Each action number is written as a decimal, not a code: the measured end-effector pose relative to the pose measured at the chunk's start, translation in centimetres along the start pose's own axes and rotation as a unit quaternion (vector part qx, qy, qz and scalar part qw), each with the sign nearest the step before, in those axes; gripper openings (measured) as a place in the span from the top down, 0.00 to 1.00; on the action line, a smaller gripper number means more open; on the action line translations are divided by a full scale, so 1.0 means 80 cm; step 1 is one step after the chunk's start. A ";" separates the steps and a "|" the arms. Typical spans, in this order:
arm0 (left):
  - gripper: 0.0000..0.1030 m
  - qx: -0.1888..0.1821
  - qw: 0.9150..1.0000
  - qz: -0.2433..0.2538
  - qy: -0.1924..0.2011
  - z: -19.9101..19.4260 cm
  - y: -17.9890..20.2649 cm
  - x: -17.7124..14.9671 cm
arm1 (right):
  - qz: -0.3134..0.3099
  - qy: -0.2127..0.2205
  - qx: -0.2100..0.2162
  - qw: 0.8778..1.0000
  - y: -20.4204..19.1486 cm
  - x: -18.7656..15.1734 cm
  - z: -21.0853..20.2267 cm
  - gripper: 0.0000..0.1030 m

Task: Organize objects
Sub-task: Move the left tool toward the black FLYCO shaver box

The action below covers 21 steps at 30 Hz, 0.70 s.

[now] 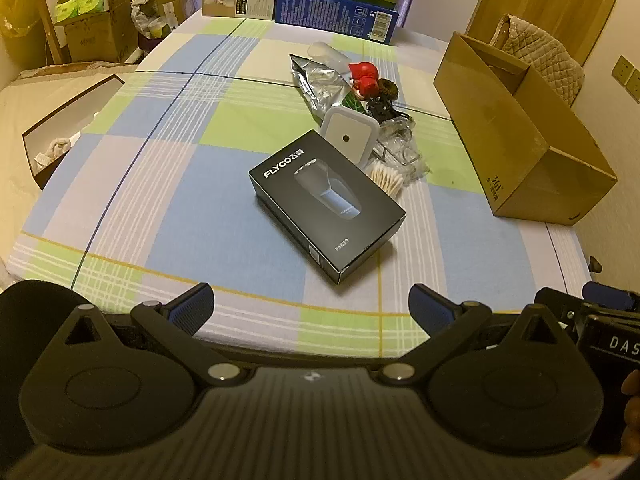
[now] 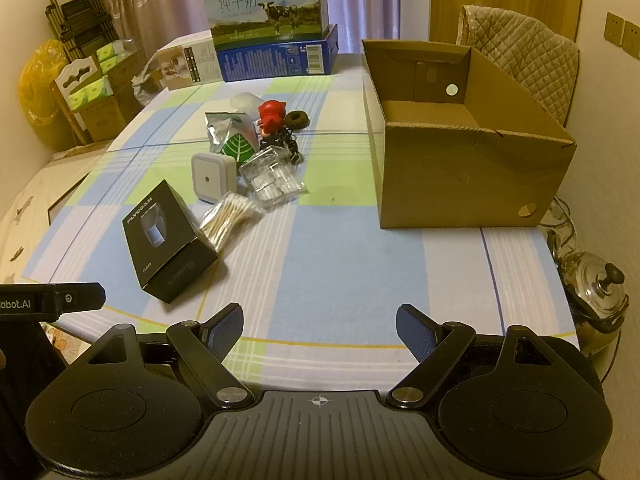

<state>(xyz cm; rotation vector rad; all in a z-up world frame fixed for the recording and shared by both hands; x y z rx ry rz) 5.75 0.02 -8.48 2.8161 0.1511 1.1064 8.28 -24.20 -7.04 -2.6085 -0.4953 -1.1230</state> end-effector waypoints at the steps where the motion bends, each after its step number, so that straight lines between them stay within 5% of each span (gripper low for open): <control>1: 0.01 0.000 1.000 0.000 0.000 0.000 0.000 0.000 | 0.000 0.000 0.000 1.000 0.000 -0.001 0.000 0.21; 21: 0.01 0.007 1.000 -0.014 -0.005 0.005 0.000 0.002 | -0.004 -0.004 0.005 1.000 0.000 -0.005 0.005 0.21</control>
Point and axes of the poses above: each gripper's, at about its wrist camera, not at the fingertips, and z roughly the way its jaws point, y to its right, x to its top, the point moved 10 cm from there along z, roughly the way its jaws point, and after that the axes turned 9 degrees about y, right-handed, at the moved point
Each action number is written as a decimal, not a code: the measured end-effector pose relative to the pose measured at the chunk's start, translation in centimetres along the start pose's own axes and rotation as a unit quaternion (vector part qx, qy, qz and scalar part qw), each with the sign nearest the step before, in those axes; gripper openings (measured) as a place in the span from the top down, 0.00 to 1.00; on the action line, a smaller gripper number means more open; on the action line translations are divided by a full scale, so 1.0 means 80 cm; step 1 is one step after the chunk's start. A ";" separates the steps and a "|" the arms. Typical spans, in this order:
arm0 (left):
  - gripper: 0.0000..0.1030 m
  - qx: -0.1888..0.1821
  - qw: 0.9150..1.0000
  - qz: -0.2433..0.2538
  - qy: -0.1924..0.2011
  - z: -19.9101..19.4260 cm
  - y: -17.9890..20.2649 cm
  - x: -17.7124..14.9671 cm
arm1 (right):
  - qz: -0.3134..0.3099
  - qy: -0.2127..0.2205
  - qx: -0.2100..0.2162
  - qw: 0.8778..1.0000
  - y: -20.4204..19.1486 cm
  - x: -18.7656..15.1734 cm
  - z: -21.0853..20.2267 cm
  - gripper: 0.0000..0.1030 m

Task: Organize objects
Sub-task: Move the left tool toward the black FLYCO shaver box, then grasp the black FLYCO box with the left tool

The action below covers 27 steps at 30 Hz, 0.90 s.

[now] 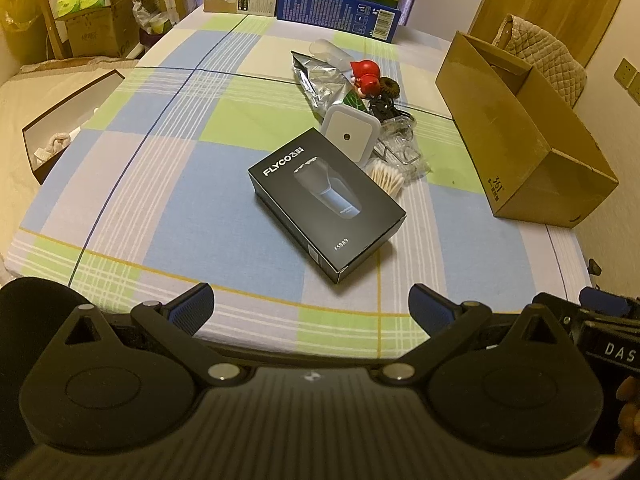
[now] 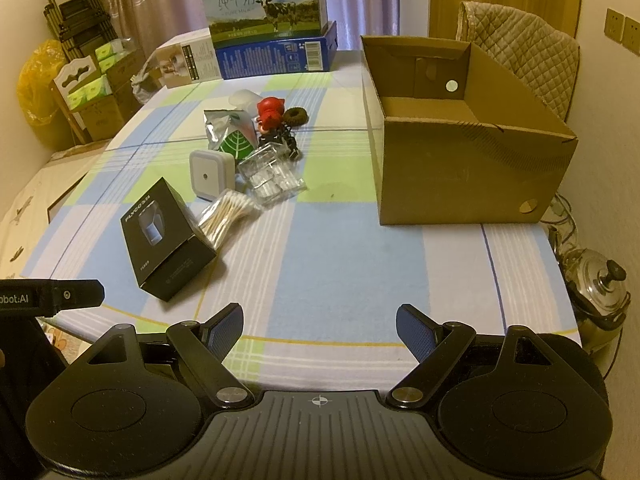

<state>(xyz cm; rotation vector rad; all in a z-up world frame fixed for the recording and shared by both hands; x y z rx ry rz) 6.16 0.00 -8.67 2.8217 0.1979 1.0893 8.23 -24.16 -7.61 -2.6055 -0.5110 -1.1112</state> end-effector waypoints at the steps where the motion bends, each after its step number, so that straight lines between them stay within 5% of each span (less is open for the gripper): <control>1: 0.01 -0.001 1.000 -0.003 0.000 0.000 0.000 0.001 | -0.001 -0.001 0.001 1.000 0.000 -0.001 0.002 0.21; 14: 0.01 0.008 1.000 -0.027 -0.001 0.030 0.010 0.028 | -0.014 -0.002 0.024 1.000 -0.001 0.011 0.028 0.21; 27: 0.01 0.024 0.995 -0.096 -0.020 0.109 0.008 0.054 | -0.021 -0.033 0.031 0.999 0.007 0.011 0.084 0.21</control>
Point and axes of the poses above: each gripper's, at about its wrist camera, not at the fingertips, and z roughly the way its jaws point, y to its right, x to its top, the point moved 10 cm from there along z, roughly the way its jaws point, and after that the axes turned 9 degrees about y, right-handed, at the moved point
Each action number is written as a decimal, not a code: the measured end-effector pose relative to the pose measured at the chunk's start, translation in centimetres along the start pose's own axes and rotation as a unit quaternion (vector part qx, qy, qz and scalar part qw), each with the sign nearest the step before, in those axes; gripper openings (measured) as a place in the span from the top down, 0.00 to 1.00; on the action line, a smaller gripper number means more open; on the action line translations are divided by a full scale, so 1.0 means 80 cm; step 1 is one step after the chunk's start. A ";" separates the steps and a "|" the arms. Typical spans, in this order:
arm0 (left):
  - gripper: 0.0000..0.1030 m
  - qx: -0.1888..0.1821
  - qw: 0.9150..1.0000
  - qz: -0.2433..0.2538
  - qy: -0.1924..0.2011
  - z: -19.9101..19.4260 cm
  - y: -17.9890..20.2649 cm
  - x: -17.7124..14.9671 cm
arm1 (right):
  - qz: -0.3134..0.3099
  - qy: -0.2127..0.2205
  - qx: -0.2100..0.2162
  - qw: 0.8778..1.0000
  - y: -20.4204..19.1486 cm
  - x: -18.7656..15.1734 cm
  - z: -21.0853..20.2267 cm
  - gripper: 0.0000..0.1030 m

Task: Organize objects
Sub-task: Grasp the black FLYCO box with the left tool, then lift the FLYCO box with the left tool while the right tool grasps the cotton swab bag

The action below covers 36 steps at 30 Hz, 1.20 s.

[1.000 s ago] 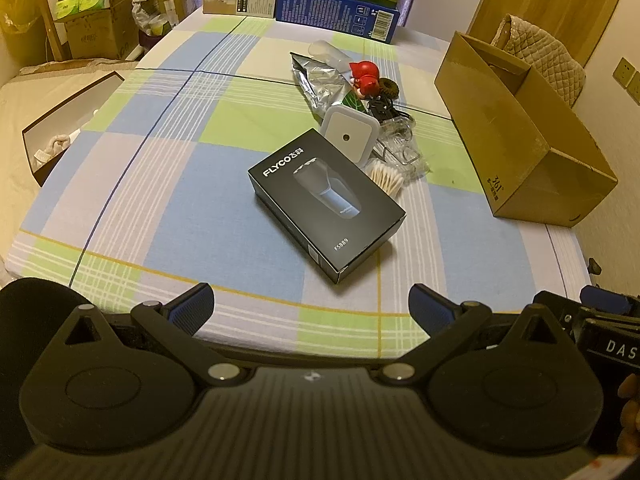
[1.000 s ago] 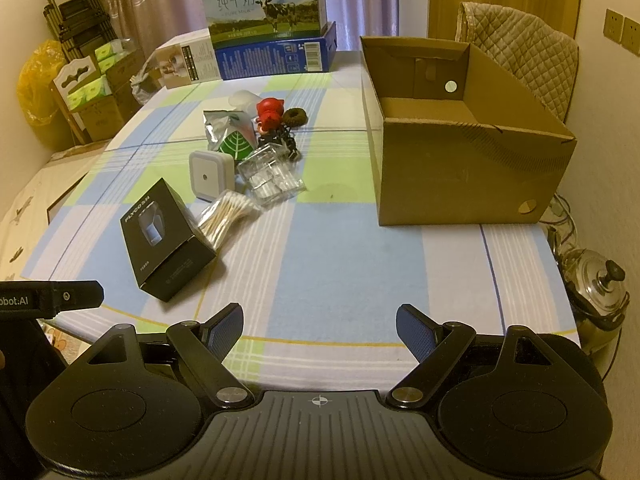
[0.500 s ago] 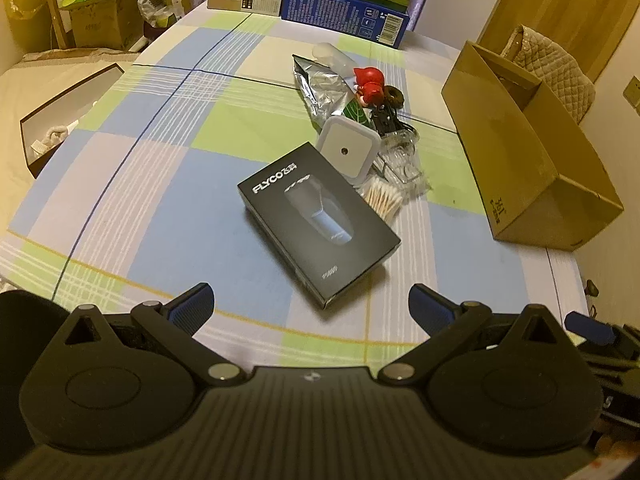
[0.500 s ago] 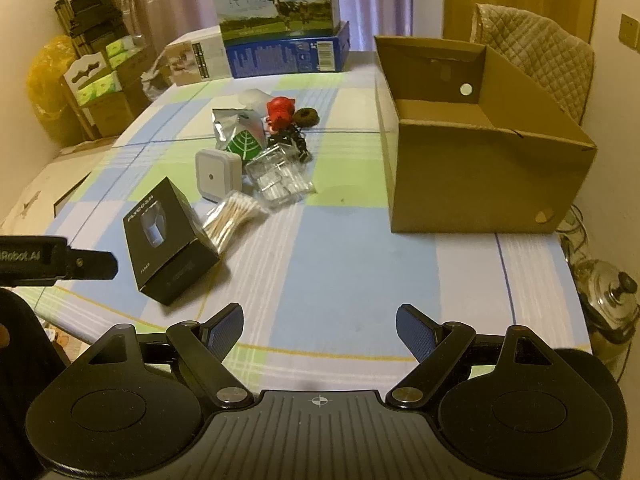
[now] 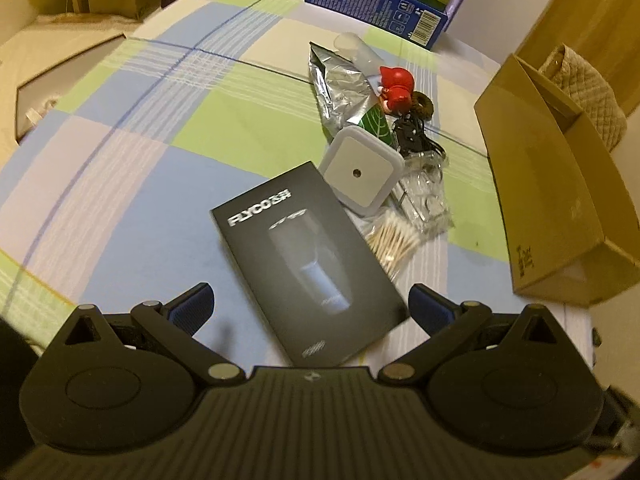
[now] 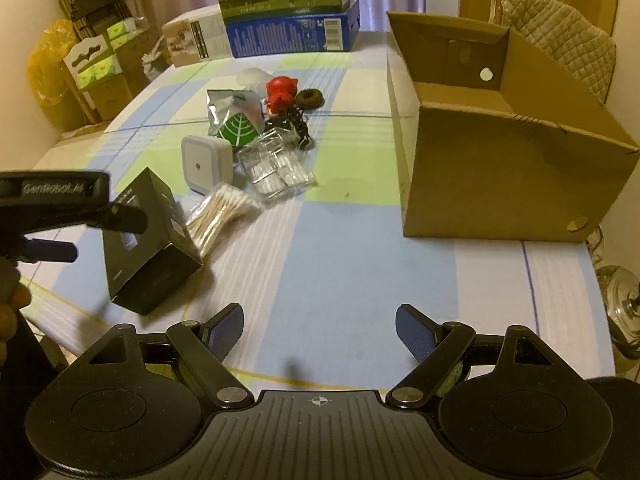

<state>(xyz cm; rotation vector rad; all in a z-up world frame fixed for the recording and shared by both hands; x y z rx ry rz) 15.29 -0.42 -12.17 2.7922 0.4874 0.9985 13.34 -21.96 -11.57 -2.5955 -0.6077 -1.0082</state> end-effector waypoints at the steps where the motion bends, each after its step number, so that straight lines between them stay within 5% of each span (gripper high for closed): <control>1: 0.01 0.000 1.000 -0.003 -0.003 0.007 0.001 0.001 | -0.001 -0.002 0.000 1.000 0.000 0.000 0.002 0.21; 12: 0.12 0.006 0.999 0.028 -0.040 0.046 -0.004 -0.005 | -0.006 -0.023 0.013 1.000 -0.011 -0.001 0.035 0.21; 22: 0.22 0.019 0.989 0.139 -0.045 0.043 -0.042 0.002 | -0.004 -0.029 0.018 0.999 -0.021 -0.003 0.044 0.21; 31: 0.23 0.027 0.981 0.190 -0.039 0.047 -0.069 0.023 | 0.026 -0.018 0.048 0.998 -0.054 0.006 0.058 0.21; 36: 0.22 0.019 0.978 0.202 -0.041 0.049 -0.076 0.032 | 0.055 -0.012 0.081 0.995 -0.086 0.020 0.076 0.36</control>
Point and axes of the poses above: each gripper's, at about its wrist camera, not at the fingertips, and z roughly the way its jaws point, y to its right, x to its top, the point moved 10 cm from there along z, roughly the way its jaws point, and after that the axes turned 9 degrees about y, right-handed, at the moved point
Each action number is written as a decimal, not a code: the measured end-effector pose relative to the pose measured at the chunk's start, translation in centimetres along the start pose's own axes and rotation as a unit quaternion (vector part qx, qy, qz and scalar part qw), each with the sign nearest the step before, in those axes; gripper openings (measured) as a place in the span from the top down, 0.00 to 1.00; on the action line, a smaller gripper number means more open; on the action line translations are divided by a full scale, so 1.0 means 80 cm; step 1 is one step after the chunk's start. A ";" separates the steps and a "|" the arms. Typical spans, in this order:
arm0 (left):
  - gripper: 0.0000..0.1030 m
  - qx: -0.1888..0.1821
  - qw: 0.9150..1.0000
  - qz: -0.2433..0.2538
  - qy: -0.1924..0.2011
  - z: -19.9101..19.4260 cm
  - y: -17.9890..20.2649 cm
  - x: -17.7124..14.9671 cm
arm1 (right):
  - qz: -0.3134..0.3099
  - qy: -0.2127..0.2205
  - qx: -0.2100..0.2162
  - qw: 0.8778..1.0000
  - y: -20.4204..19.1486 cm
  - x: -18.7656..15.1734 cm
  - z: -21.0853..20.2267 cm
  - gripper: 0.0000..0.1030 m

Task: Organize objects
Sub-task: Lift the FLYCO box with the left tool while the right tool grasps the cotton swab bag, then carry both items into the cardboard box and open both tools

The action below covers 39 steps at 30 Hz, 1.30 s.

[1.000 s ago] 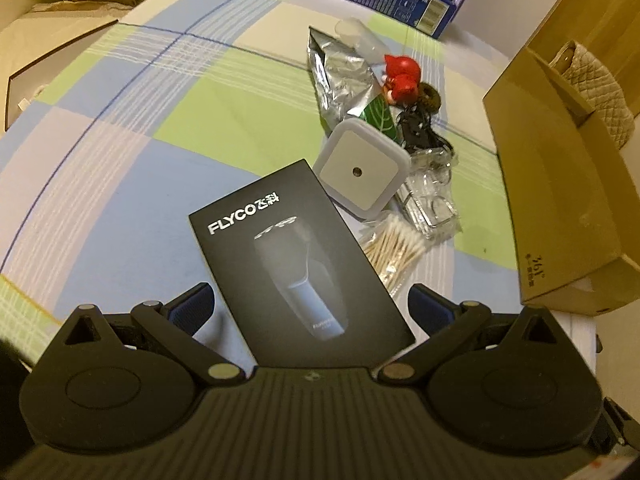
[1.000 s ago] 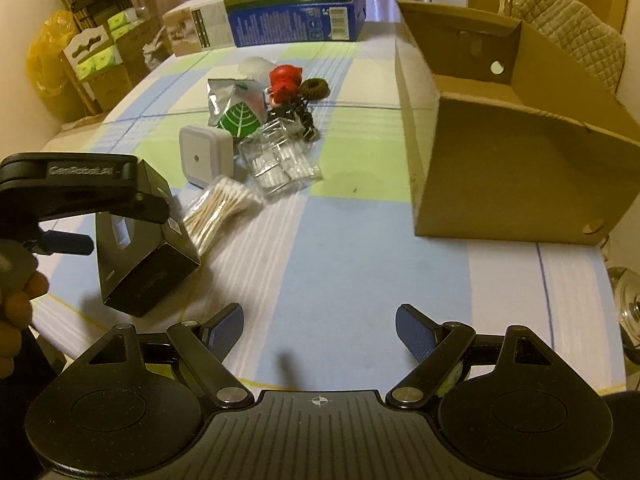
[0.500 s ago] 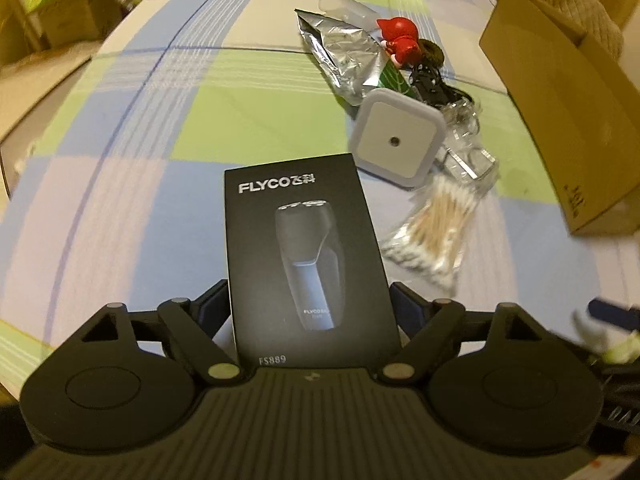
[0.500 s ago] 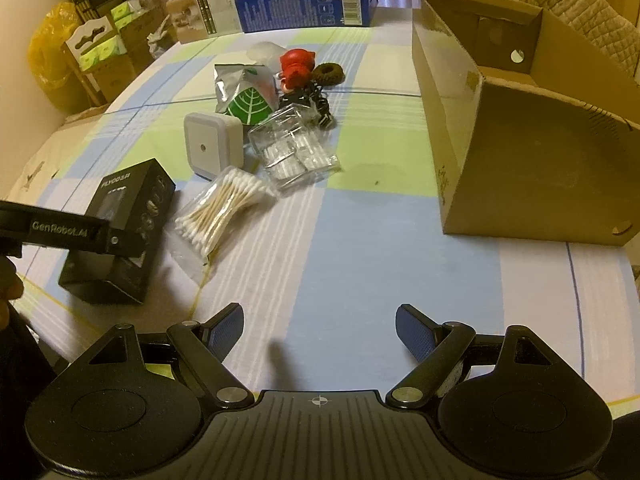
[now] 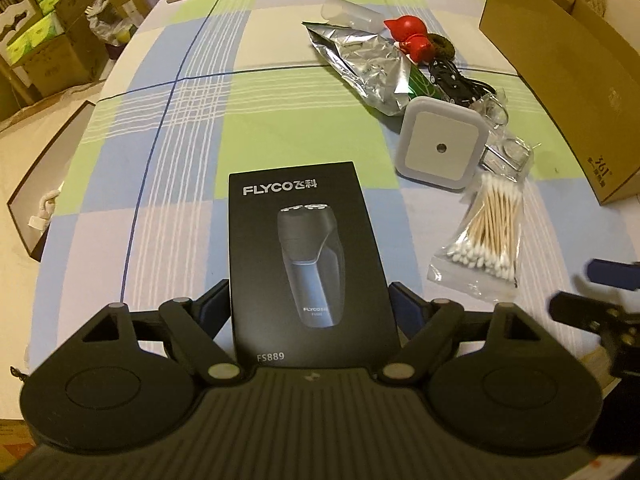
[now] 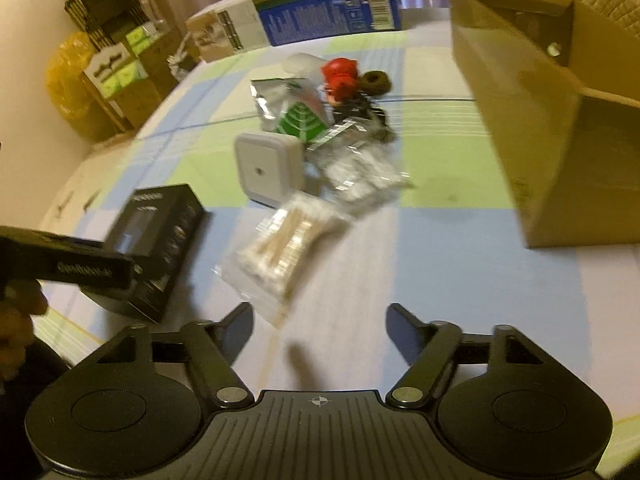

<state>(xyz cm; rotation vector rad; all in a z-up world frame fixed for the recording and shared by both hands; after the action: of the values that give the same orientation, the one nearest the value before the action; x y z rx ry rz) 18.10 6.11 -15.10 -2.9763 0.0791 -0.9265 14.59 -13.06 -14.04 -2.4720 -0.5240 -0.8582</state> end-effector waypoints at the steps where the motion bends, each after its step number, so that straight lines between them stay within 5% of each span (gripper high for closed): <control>1: 0.22 -0.002 1.000 -0.001 -0.001 0.002 -0.002 0.001 | 0.009 0.000 0.007 1.000 -0.006 0.003 0.007 0.36; 15: 0.18 -0.014 1.000 -0.020 0.004 0.006 -0.025 0.008 | 0.017 0.015 -0.041 0.999 -0.022 0.034 0.090 0.38; 17: 0.18 -0.015 1.000 -0.023 0.005 0.007 -0.027 0.009 | -0.020 0.015 -0.052 0.998 -0.027 0.031 0.095 0.43; 19: 0.18 -0.015 1.000 -0.026 0.005 0.011 -0.029 0.011 | -0.046 0.014 -0.060 0.997 -0.025 0.030 0.095 0.62; 25: 0.19 -0.011 1.000 -0.014 -0.001 0.023 -0.025 0.011 | -0.067 0.006 -0.063 0.996 -0.001 0.022 0.075 0.79; 39: 0.26 -0.013 1.000 -0.012 0.019 -0.007 -0.003 0.021 | -0.043 0.036 -0.074 0.996 0.031 0.025 -0.006 0.81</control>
<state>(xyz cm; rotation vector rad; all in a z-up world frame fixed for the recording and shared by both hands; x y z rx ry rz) 19.19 6.27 -13.64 -2.9894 0.0572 -0.9935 17.03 -14.98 -13.14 -2.5559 -0.5635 -1.0507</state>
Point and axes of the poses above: each gripper's, at about its wrist camera, not at the fingertips, and z roughly the way its jaws point, y to its right, x to its top, the point moved 10 cm from there along z, roughly the way its jaws point, and after that the axes turned 9 degrees about y, right-handed, at the moved point
